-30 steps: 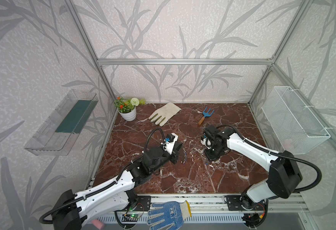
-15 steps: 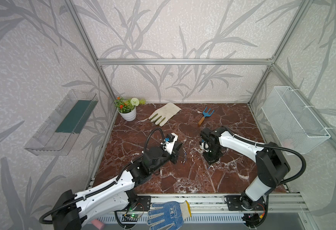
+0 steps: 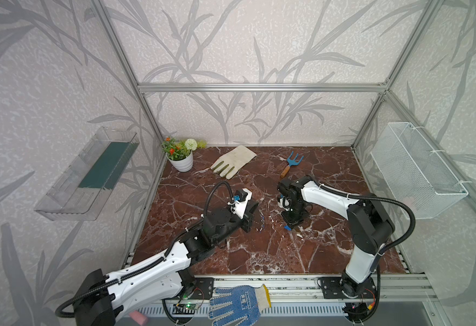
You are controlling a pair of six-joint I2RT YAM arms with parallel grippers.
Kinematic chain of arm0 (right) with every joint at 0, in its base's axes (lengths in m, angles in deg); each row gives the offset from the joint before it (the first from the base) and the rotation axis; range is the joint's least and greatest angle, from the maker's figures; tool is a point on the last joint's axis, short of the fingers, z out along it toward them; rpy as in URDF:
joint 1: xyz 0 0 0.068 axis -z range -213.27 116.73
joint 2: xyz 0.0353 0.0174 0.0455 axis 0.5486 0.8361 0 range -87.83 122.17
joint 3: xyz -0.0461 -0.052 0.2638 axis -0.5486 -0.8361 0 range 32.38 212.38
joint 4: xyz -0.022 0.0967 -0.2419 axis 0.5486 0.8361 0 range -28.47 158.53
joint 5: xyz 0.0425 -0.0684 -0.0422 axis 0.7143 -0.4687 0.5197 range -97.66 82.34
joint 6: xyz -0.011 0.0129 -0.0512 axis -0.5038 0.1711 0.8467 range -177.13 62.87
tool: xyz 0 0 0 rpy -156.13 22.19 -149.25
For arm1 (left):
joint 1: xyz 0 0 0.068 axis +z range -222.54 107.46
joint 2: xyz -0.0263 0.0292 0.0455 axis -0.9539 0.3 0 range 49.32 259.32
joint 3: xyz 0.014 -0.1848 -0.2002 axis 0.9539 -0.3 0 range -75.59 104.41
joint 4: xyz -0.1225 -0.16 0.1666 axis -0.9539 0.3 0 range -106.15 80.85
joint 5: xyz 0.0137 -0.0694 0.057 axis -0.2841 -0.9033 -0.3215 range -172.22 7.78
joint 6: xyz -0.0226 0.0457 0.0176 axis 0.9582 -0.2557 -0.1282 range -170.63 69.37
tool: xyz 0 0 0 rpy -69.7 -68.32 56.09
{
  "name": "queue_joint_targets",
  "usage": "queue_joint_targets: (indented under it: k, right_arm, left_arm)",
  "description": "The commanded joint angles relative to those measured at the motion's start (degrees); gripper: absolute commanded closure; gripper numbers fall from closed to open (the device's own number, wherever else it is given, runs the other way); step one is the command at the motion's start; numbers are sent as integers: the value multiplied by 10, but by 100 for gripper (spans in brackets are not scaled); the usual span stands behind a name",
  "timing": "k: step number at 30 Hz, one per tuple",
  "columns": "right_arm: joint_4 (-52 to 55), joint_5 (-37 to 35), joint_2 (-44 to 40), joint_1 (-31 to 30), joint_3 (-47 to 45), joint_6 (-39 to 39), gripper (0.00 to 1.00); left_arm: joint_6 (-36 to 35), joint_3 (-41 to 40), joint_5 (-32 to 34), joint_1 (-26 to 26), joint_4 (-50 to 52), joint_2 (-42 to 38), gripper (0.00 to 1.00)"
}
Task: Attach keys to a key ring
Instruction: Place the key at the center of the table.
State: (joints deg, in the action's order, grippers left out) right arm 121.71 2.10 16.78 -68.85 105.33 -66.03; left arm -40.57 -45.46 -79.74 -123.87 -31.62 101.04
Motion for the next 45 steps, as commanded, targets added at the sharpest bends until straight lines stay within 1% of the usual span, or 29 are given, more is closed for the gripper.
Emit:
queue_joint_targets:
  k: [1, 4, 21, 30, 33, 45]
  right_arm:
    - [4, -2, 12, -3, 25, 8, 100]
    - [7, 2, 9, -3, 27, 10, 100]
    - [33, -4, -84, -12, -24, -4, 100]
    - [23, -10, -71, -13, -18, 1, 100]
    - [23, -10, -48, -13, -9, 4, 100]
    - [26, -11, -6, -12, 28, 15, 100]
  left_arm:
    - [-9, 0, 3, -3, -26, -10, 100]
    - [-10, 1, 4, -3, -26, -10, 100]
    - [-7, 2, -1, -3, -25, -8, 100]
    - [-4, 2, -4, -3, -26, -8, 100]
    - [-5, 2, -4, -3, -26, -8, 100]
    - [-6, 1, -4, -3, -24, -10, 100]
